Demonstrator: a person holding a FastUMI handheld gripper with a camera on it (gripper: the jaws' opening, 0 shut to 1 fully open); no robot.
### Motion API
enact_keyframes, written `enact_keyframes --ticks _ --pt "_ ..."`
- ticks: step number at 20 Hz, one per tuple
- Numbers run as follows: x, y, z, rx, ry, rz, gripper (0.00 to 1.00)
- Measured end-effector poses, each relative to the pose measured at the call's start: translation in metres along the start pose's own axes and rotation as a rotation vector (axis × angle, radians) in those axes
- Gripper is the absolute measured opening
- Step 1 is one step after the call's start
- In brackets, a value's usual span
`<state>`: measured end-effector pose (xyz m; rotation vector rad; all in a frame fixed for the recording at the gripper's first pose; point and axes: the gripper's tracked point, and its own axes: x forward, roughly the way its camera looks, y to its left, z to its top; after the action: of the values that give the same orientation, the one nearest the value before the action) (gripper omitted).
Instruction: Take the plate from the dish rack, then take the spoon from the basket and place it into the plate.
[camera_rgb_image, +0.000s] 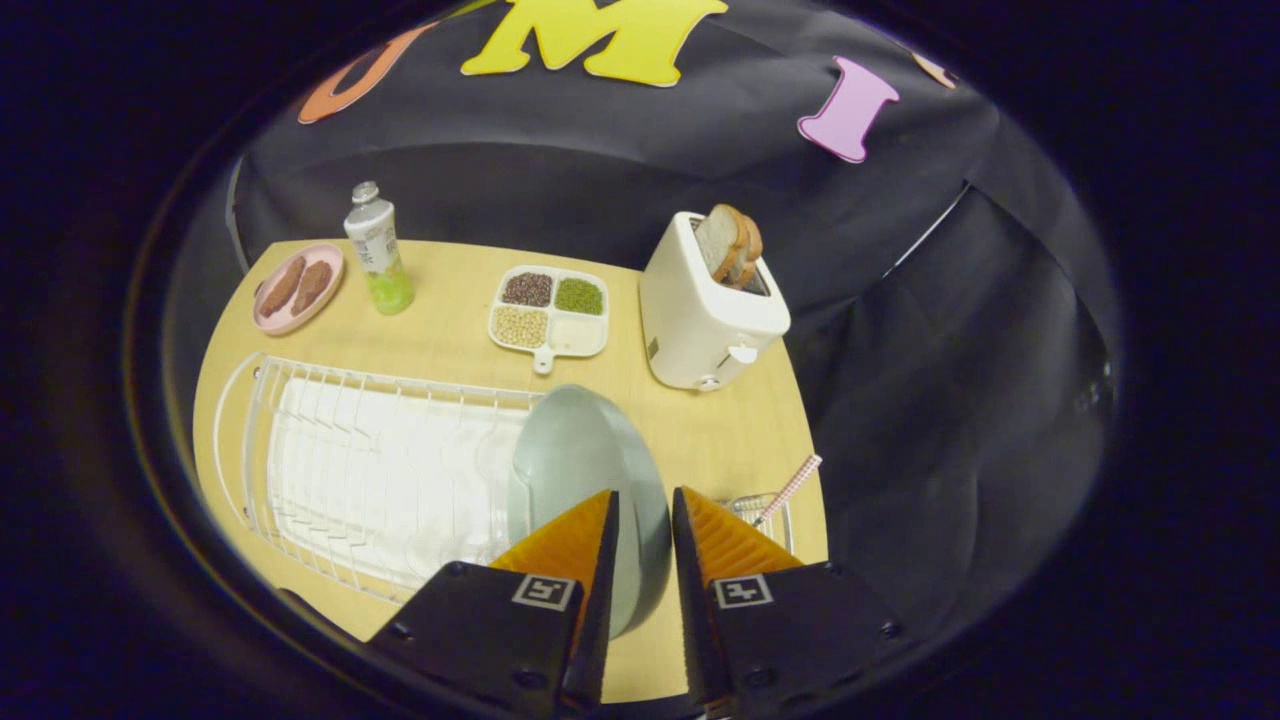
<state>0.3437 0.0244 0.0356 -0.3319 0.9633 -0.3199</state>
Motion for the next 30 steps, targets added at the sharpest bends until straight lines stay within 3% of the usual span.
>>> enact_keyframes --ticks 3,6,13,21,25,27,30 --pt "0.004 -0.004 -0.001 -0.020 0.010 -0.086 0.23" --pt "-0.008 0.008 -0.001 -0.040 -0.018 -0.145 0.20" --pt "-0.028 0.029 -0.003 -0.047 -0.102 -0.312 0.19" --pt "-0.055 0.016 -0.005 0.049 -0.213 -0.414 0.18" --pt "-0.082 0.006 -0.016 0.126 -0.317 -0.344 0.18" --pt "-0.095 0.010 -0.029 0.156 -0.367 -0.241 0.18" --pt "-0.113 0.031 -0.062 0.202 -0.399 -0.020 0.18"
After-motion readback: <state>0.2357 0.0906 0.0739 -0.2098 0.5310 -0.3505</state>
